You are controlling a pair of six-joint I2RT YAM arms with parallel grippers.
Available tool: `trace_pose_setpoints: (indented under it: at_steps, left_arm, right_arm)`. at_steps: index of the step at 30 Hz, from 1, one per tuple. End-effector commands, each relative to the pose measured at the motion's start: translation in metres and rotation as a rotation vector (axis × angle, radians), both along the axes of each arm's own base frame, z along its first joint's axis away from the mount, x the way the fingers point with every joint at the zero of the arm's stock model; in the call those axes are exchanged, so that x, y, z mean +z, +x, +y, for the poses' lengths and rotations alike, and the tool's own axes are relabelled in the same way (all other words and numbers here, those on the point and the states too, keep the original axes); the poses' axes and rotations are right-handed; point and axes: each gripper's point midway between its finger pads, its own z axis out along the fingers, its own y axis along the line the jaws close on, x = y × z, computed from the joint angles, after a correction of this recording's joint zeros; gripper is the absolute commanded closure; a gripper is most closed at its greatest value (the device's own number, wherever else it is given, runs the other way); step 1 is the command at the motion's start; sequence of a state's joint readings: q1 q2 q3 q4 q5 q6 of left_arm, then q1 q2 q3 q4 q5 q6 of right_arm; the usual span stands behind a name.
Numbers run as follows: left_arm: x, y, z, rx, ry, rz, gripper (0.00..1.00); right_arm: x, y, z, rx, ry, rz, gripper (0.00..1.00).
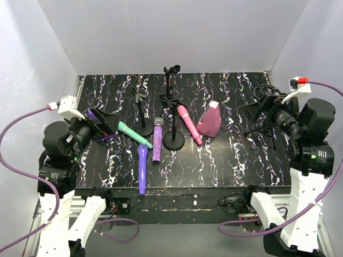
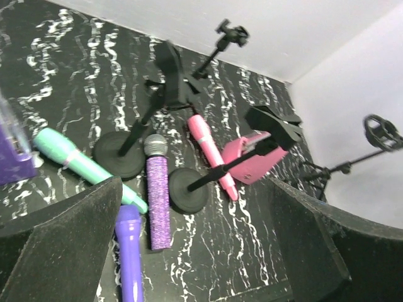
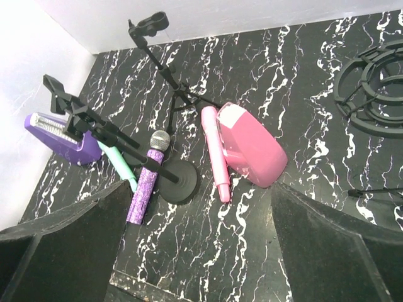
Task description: Attach the microphones to the stand
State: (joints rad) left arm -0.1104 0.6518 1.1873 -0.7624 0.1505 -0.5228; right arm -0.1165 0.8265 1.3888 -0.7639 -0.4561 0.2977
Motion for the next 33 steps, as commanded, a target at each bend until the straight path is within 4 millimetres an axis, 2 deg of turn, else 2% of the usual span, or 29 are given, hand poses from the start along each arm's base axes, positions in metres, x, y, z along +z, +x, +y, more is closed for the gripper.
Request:
trace_pose_setpoints:
  at_steps: [1, 6, 10, 13, 17, 21, 26, 29, 33]
  left_arm:
    - [0.026, -0.013, -0.032, -0.198, -0.010, -0.089, 0.02]
    - [0.027, -0.022, -0.050, -0.313, -0.018, -0.079, 0.02]
    - [0.029, -0.036, -0.077, -0.503, -0.038, -0.064, 0.02]
    - [0.025, -0.040, -0.093, -0.617, -0.053, -0.012, 0.02]
    - [0.016, -0.044, -0.099, -0.657, -0.038, 0.027, 0.02]
    - [0.002, -0.051, -0.110, -0.738, -0.044, 0.089, 0.02]
    - [-0.019, -0.059, -0.111, -0.759, -0.008, 0.147, 0.02]
    - [-0.037, -0.065, -0.114, -0.779, -0.023, 0.198, 0.02]
    - [-0.070, -0.070, -0.111, -0.753, -0.024, 0.280, 0.02]
  right_arm:
    - [0.000, -0.003, 0.009, 0.083, -0.026, -0.039, 0.02]
    - [-0.007, -0.023, 0.033, 0.323, -0.124, -0.122, 0.02]
    - [-0.014, -0.056, 0.053, 0.591, -0.240, -0.210, 0.02]
    - [-0.019, -0.061, 0.050, 0.610, -0.306, -0.229, 0.02]
    - [-0.034, -0.064, 0.050, 0.659, -0.347, -0.234, 0.02]
    - [-0.054, -0.064, 0.054, 0.712, -0.314, -0.199, 0.02]
    - [-0.084, -0.061, 0.057, 0.744, -0.263, -0.111, 0.02]
    - [-0.100, -0.064, 0.065, 0.787, -0.227, -0.061, 0.02]
    - [-0.120, -0.069, 0.076, 0.844, -0.194, -0.002, 0.02]
